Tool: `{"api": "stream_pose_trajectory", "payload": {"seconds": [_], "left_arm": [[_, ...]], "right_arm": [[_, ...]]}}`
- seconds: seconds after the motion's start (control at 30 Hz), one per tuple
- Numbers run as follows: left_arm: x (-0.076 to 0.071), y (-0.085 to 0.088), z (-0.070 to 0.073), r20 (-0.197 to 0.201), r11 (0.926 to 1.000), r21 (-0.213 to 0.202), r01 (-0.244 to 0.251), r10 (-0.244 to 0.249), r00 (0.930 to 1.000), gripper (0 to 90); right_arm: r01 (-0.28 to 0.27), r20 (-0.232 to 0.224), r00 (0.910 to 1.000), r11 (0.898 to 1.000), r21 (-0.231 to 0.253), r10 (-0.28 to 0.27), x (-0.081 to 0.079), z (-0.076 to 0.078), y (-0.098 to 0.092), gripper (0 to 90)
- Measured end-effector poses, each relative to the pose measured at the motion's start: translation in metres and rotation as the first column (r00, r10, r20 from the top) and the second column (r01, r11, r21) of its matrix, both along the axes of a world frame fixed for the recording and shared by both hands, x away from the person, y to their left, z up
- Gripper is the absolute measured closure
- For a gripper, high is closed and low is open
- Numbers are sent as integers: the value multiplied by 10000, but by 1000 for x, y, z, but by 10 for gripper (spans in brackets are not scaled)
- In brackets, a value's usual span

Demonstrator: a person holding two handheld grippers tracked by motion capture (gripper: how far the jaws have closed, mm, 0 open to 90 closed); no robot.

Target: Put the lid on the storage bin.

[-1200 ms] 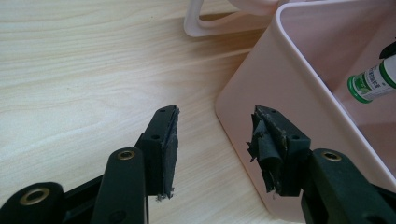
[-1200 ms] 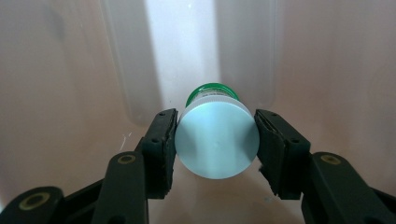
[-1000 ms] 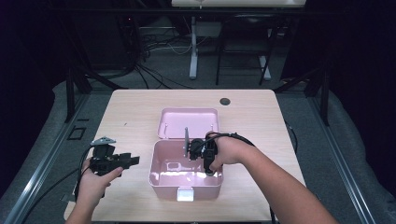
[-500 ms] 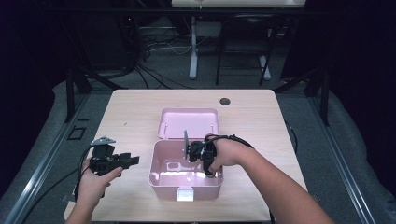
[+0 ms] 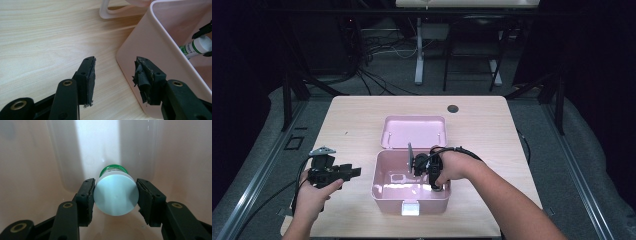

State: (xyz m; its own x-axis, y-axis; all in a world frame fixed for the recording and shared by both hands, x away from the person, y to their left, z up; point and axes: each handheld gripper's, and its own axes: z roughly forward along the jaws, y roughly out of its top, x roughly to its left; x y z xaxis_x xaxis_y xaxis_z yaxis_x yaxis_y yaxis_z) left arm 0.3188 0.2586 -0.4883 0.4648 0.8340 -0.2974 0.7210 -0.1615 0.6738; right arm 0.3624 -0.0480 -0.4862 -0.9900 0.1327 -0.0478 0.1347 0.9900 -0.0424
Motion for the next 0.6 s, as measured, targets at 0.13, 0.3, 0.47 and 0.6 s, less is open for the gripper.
{"api": "stream_pose_trajectory", "payload": {"seconds": [0.13, 0.3, 0.47, 0.6], "left_arm": [[0, 0, 0, -11, 10000, 0, -10, 10, 10000, 512], [0, 0, 0, -9, 10000, 6, -3, 3, 10000, 512], [0, 1, 1, 7, 10000, -3, -5, 5, 10000, 512], [0, 0, 0, 4, 10000, 0, -31, 31, 10000, 512]], "right_arm": [[3, -17, 10000, 10000, -64, -4, 0, -3, 0, 503], [44, -33, 10000, 10000, -68, -44, 0, -3, 0, 504], [30, 1, 10000, 9998, -202, -30, 1, -3, 1, 503], [75, 55, 10000, 9998, -176, -74, 1, -4, 2, 503]]}}
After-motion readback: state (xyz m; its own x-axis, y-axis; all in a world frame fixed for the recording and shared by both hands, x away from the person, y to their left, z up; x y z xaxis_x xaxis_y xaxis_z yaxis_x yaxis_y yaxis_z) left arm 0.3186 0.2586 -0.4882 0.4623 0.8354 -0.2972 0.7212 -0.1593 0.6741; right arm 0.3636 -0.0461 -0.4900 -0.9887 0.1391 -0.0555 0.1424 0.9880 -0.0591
